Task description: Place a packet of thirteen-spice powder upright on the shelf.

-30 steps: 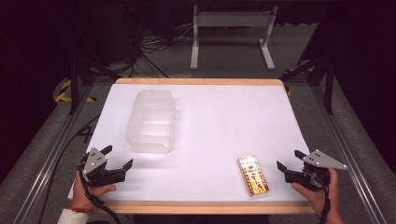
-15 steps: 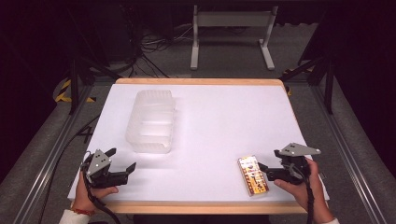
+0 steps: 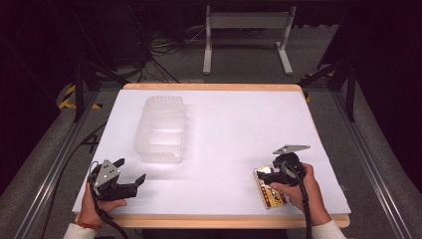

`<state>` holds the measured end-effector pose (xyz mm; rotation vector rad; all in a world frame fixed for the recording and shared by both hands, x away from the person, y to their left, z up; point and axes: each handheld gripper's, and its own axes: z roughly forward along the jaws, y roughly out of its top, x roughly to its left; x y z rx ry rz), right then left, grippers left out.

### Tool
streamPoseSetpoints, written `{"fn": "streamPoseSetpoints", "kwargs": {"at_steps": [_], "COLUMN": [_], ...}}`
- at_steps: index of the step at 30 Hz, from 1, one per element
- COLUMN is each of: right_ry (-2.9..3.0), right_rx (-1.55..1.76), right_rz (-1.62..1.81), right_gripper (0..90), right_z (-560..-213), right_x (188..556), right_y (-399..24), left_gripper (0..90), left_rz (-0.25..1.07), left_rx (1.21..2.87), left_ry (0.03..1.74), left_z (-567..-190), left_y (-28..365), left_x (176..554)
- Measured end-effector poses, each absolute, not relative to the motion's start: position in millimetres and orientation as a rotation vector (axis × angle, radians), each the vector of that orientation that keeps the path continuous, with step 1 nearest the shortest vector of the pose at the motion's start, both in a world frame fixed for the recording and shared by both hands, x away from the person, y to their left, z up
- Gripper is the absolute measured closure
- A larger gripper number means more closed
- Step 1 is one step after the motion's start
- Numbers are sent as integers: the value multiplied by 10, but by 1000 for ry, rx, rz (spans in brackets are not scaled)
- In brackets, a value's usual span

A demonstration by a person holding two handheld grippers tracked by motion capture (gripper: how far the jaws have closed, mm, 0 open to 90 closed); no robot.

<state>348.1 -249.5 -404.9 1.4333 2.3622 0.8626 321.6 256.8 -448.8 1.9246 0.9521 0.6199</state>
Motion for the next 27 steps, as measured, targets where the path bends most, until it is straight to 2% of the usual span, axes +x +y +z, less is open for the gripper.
{"fn": "streamPoseSetpoints", "kwargs": {"at_steps": [9,27], "right_ry": [2372,2324], "right_rx": [1505,1443], "right_rz": [803,784], "right_gripper": [219,296], "right_z": [-4225,-4174], "right_x": [3631,3562], "right_y": [-2437,-2360], "left_gripper": [91,85], "left_rz": [617,609], "left_rx": [1926,1930], "left_ry": [950,952], "left_z": [-4493,-4501], "left_y": [2566,2568], "left_x": [3218,3218]}}
